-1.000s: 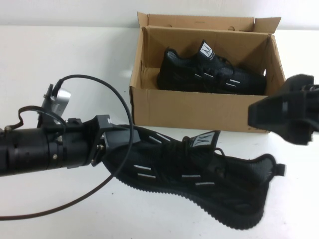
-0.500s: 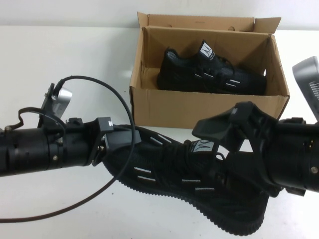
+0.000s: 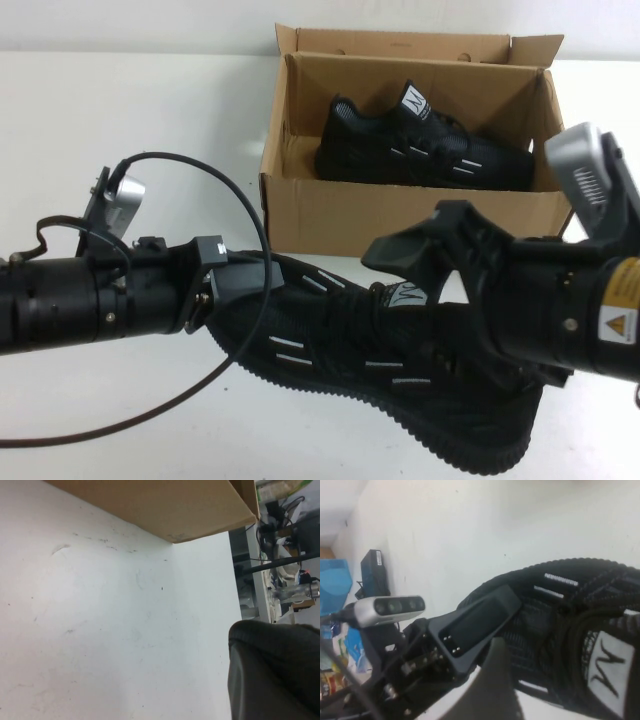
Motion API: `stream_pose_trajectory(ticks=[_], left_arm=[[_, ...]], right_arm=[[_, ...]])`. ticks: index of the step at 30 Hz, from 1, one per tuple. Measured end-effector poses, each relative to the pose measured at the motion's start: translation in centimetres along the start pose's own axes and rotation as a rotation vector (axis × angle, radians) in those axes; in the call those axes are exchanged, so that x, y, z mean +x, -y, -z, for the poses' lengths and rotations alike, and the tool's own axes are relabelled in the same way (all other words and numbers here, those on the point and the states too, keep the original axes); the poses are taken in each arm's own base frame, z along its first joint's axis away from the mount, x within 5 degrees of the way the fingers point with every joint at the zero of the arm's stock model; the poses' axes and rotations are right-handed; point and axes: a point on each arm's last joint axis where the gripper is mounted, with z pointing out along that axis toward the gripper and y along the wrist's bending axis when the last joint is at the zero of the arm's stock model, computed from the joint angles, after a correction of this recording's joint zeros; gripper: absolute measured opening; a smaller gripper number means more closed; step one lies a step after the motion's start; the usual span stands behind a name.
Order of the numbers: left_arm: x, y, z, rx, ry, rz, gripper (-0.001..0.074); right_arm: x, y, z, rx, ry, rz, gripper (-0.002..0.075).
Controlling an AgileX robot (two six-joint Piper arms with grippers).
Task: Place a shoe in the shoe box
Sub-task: Hand over the shoe, then place the shoe in the shoe box
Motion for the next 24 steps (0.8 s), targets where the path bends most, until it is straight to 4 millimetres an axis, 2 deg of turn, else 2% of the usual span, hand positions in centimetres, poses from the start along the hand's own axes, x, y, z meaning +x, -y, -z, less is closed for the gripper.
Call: stream_pose_trajectory(ticks=[6, 10, 12, 16, 17, 20, 22, 24], left_arm=[[0.0, -0.1, 0.0, -0.006, 0.004, 0.0, 0.0129], [-0.2, -0.2, 0.0, -0.025, 0.017, 0.002, 0.0129], [-0.2, -0.2, 0.0, -0.027, 0.019, 0.002, 0.0129], [-0.2, -0.3, 0.0, -0.026, 0.023, 0.004, 0.0129], [-0.2, -0.2, 0.0, -0.025, 0.024, -0.002, 0.0129], [-0.3, -0.2, 0.1, -0.017, 0.024, -0.031, 0.0129], [-0.3, -0.2, 0.1, -0.013, 0.027, -0.034, 0.0192], [-0.3, -0.1, 0.1, -0.003, 0.028, -0.029, 0.0338]], right_arm=[[-0.1, 0.0, -1.8, -0.014, 0.006, -0.015, 0.0584], [-0.2, 0.0, -2.7, -0.019, 0.011, -0.017, 0.0519], [-0.2, 0.1, -2.9, -0.015, 0.01, -0.017, 0.044], [-0.2, 0.2, -3.3, -0.006, 0.009, 0.027, 0.012], [-0.2, 0.2, -3.3, -0.006, 0.009, 0.034, 0.0075], [-0.2, 0.2, -3.3, -0.005, 0.008, 0.044, 0.0013], [-0.1, 0.2, -3.3, -0.003, 0.007, 0.047, 0.0002], [-0.1, 0.3, -3.3, 0.003, 0.005, 0.048, -0.0001]])
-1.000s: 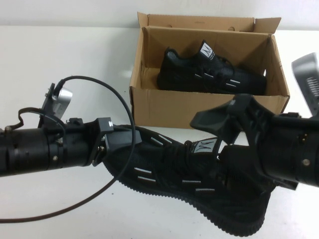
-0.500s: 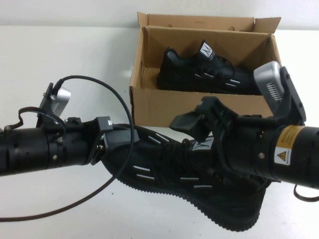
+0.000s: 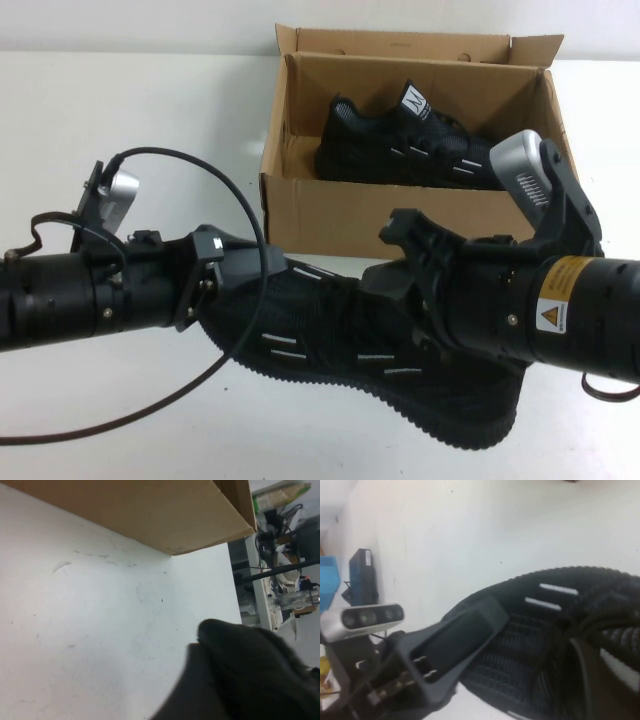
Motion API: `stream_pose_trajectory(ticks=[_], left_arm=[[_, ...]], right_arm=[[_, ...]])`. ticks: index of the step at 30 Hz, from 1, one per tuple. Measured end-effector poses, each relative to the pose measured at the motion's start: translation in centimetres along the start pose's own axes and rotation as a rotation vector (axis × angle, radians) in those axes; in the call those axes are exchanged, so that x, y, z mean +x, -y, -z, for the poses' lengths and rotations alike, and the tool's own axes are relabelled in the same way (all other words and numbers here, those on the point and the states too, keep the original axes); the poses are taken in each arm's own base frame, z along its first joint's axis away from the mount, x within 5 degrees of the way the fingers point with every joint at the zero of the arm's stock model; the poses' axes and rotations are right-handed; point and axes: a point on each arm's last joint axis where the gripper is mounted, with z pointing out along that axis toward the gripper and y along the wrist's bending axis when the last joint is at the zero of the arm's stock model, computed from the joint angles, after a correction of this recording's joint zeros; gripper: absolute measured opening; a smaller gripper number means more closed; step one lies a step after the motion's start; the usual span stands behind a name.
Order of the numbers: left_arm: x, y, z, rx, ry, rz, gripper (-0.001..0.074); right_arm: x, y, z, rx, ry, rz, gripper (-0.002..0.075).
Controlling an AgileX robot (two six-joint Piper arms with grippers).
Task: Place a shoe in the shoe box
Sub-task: Place the shoe in the shoe box
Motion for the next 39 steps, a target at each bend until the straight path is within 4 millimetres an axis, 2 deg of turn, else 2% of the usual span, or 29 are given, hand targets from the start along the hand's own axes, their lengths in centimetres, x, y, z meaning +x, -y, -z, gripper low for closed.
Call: stream_pose_trajectory(ticks=[2, 5, 10, 17, 19, 20, 21, 23, 25, 26, 28, 31, 35, 39], left_arm=[[0.1, 0.1, 0.0, 0.013, -0.006, 0.001, 0.0531], [0.1, 0.2, 0.0, 0.021, -0.009, 0.0, 0.0645], [-1.4, -0.8, 1.2, -0.005, 0.056, -0.02, 0.0669], [-5.2, -1.7, 5.5, 0.062, 0.203, -0.076, 0.0669], [-5.9, -1.5, 6.6, 0.109, 0.221, -0.106, 0.0625], [-6.2, -1.3, 7.0, 0.124, 0.227, -0.127, 0.0562], [-6.5, -1.3, 7.3, 0.128, 0.237, -0.144, 0.0491], [-6.6, -1.2, 7.5, 0.131, 0.243, -0.184, 0.0254], [-6.5, -1.1, 7.6, 0.133, 0.234, -0.224, 0.0118], [-6.4, -0.9, 7.5, 0.134, 0.224, -0.249, 0.0076], [-6.0, -0.5, 7.3, 0.129, 0.194, -0.301, 0.0031], [-5.0, 0.8, 7.3, 0.113, 0.138, -0.4, 0.0008], [-3.9, 2.3, 7.9, -0.069, 0.114, -0.551, 0.0001], [-3.1, 4.0, 10.0, -0.269, 0.176, -0.669, -0.0001]], right_arm=[[0.0, 0.0, -0.1, 0.004, -0.001, 0.002, -0.0001], [0.0, 0.1, -0.1, 0.006, 0.002, 0.022, -0.0001], [0.0, 0.1, 0.0, 0.008, 0.003, 0.116, -0.0002], [-1.3, -0.2, 1.8, -0.022, 0.06, 0.243, -0.0003], [-2.2, -0.2, 2.2, -0.017, 0.093, 0.308, -0.0003], [-2.7, -0.3, 2.4, -0.009, 0.111, 0.346, -0.0004], [-3.3, -0.4, 2.6, 0.0, 0.126, 0.374, -0.0004], [-4.6, -0.7, 2.8, 0.031, 0.156, 0.435, -0.0004], [-6.1, -1.1, 3.0, 0.072, 0.176, 0.483, -0.0004], [-6.8, -1.4, 3.0, 0.091, 0.182, 0.501, -0.0004], [-8.3, -2.2, 2.7, 0.12, 0.183, 0.519, -0.0004], [-10.2, -3.4, 1.8, 0.146, 0.157, 0.555, -0.0004], [-12.8, -5.3, 0.3, 0.127, 0.113, 0.591, -0.0004], [-15.8, -6.1, -1.6, 0.106, 0.098, 0.551, -0.0004]])
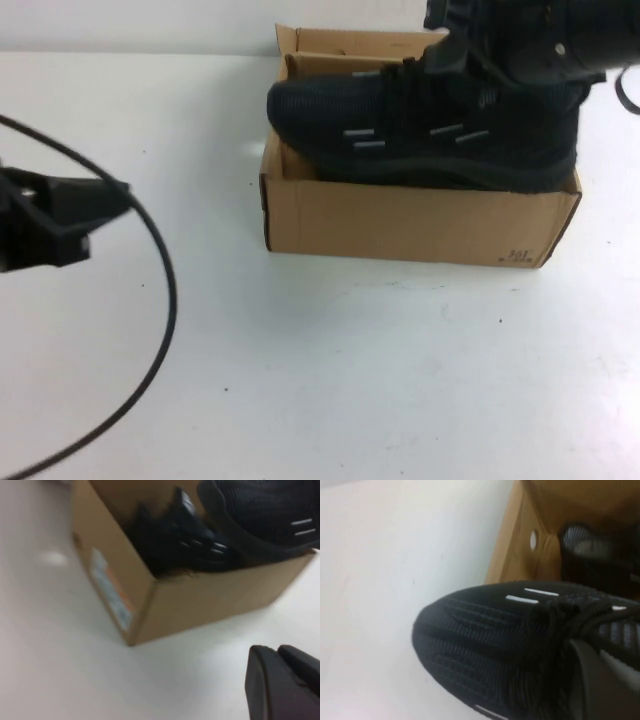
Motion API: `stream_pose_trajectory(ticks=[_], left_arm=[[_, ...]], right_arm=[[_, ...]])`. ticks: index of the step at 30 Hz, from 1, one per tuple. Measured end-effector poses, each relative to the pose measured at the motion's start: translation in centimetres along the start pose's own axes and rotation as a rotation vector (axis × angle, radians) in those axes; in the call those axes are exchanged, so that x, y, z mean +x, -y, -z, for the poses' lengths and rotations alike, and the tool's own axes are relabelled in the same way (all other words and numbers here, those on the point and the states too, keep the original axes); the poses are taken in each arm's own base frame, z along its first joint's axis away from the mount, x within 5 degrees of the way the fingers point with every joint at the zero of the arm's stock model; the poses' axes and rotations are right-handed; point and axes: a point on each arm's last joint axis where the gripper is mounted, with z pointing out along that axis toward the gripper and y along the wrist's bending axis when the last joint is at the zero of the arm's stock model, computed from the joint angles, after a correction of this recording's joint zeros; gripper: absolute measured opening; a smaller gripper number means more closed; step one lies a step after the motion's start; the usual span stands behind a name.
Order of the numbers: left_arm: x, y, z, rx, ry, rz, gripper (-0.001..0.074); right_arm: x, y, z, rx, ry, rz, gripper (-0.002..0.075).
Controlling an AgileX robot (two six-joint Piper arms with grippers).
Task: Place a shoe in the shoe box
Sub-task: Place the shoe in the shoe box
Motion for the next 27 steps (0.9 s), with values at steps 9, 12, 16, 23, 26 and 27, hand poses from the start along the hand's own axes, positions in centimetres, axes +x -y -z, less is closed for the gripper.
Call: stream_pose_trajectory(ticks=[9, 12, 16, 23, 26, 27], left_arm=[[-0.7, 2.8, 5.3, -0.199, 0.097, -0.136, -0.0001], [-0.8, 3.5, 6.2, -0.208, 0.123, -0.148, -0.0001], [-0.7, 3.9, 6.6, -0.205, 0.133, -0.146, -0.0001], [-0.6, 4.0, 6.6, -0.195, 0.123, -0.14, -0.0001], [-0.6, 4.1, 6.6, -0.191, 0.12, -0.138, -0.0001], [-0.6, 4.1, 6.6, -0.191, 0.12, -0.138, -0.0001]], right_arm=[[-2.6, 4.5, -6.1, -0.033, -0.029, -0.06, -0.0004], [-2.3, 5.7, -8.5, -0.049, -0.04, -0.047, -0.0004], [-1.6, 6.9, -11.2, -0.086, -0.057, -0.084, -0.0004], [-0.4, 8.1, -13.7, -0.124, -0.123, -0.16, -0.0004], [0.1, 8.4, -14.2, -0.114, -0.152, -0.183, -0.0004], [0.2, 8.6, -14.3, -0.104, -0.158, -0.191, -0.0004]])
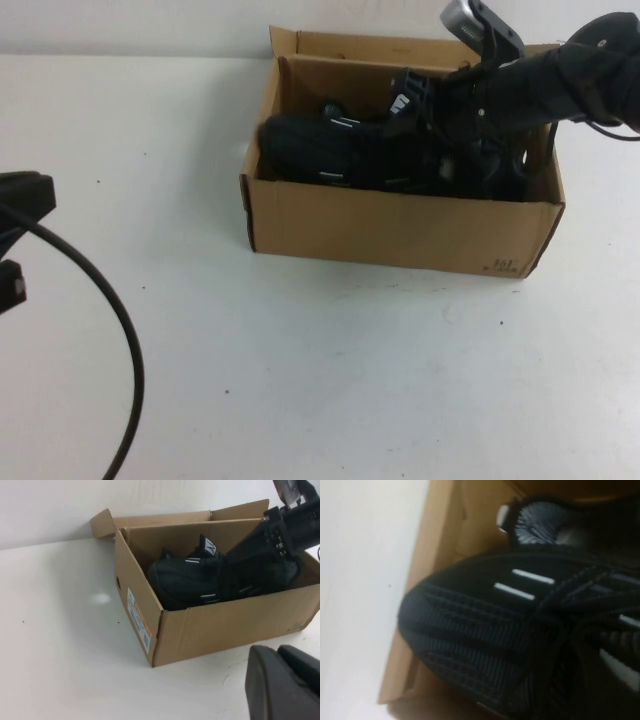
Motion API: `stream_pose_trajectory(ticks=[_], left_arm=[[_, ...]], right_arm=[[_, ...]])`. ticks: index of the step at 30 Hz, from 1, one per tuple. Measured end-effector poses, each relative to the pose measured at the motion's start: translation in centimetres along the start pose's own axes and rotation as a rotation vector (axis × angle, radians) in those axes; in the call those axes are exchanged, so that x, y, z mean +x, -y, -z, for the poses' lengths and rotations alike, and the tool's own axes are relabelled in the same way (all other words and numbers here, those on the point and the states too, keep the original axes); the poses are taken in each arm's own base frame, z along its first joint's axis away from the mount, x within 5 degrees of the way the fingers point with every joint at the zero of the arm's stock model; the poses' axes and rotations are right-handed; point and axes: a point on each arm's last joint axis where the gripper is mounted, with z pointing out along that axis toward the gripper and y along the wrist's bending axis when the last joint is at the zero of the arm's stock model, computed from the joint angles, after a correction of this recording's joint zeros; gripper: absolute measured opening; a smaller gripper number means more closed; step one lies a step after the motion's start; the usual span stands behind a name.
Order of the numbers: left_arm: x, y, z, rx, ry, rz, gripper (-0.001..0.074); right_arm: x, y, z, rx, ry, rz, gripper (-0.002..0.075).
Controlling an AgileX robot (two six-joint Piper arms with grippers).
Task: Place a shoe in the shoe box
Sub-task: Place the shoe in the shoe box
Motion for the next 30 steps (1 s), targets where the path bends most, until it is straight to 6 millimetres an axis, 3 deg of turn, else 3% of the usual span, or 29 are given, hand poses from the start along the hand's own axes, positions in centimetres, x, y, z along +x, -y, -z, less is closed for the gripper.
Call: stream_pose_trajectory(ticks=[16, 23, 30], left_arm=[[0.0, 0.0, 0.0, 0.002, -0.001, 0.0, -0.0001], [0.0, 0.0, 0.0, 0.004, -0.003, 0.007, -0.0001], [-0.1, 0.1, 0.0, 0.013, 0.008, 0.024, -0.0001]], right_arm=[[-0.1, 1.1, 0.3, 0.052, -0.037, 0.018, -0.0004], [0.0, 1.0, 1.5, 0.097, -0.065, 0.09, -0.0004], [0.1, 1.2, 1.6, 0.118, -0.082, 0.039, -0.0004]])
